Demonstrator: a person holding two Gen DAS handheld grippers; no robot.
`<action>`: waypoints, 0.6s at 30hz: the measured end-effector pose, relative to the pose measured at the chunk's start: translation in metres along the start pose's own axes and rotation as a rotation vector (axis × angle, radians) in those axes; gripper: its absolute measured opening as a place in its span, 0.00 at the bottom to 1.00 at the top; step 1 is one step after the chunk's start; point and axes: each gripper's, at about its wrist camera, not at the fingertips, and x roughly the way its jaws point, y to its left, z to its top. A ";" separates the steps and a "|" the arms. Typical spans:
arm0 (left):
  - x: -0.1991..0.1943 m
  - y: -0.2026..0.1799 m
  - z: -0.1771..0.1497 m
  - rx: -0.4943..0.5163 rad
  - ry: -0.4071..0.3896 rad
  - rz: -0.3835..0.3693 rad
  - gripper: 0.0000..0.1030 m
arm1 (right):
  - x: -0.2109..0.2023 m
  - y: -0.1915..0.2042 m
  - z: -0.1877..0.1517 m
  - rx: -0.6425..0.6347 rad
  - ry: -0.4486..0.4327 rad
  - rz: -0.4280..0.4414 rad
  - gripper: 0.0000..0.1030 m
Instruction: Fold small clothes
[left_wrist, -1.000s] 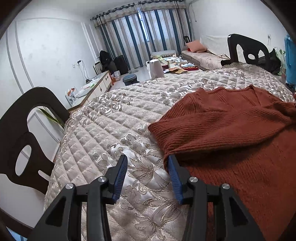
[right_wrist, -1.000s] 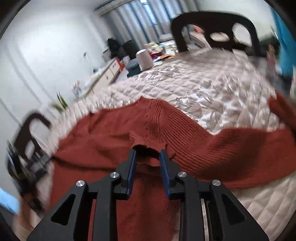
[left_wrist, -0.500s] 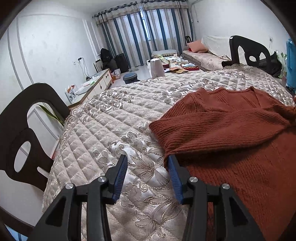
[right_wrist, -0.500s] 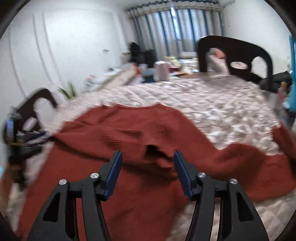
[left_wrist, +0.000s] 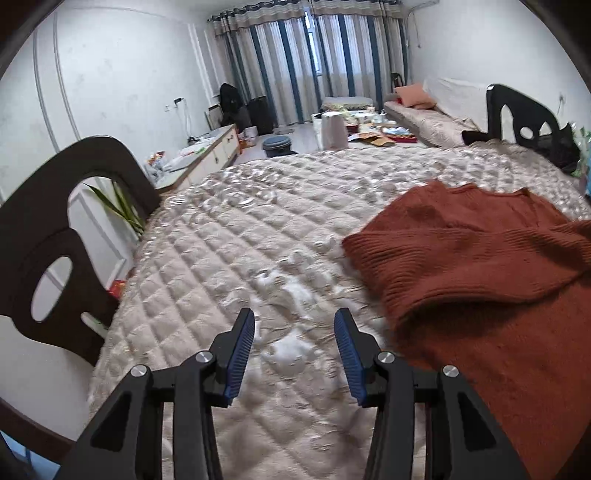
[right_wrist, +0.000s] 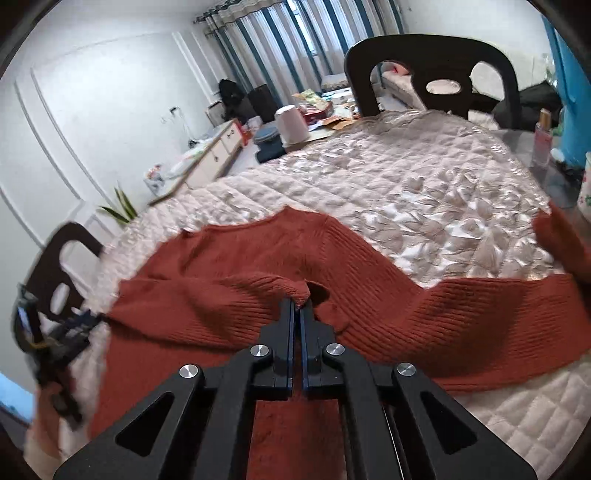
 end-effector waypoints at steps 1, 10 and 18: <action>-0.001 0.000 -0.001 0.003 -0.002 0.001 0.47 | 0.006 -0.003 0.003 0.022 0.008 -0.063 0.02; -0.023 -0.001 0.009 0.010 -0.045 -0.028 0.53 | 0.002 0.002 -0.004 -0.053 -0.104 -0.350 0.28; -0.048 -0.042 0.020 0.035 -0.064 -0.206 0.69 | -0.045 -0.043 0.002 -0.108 -0.229 -0.440 0.29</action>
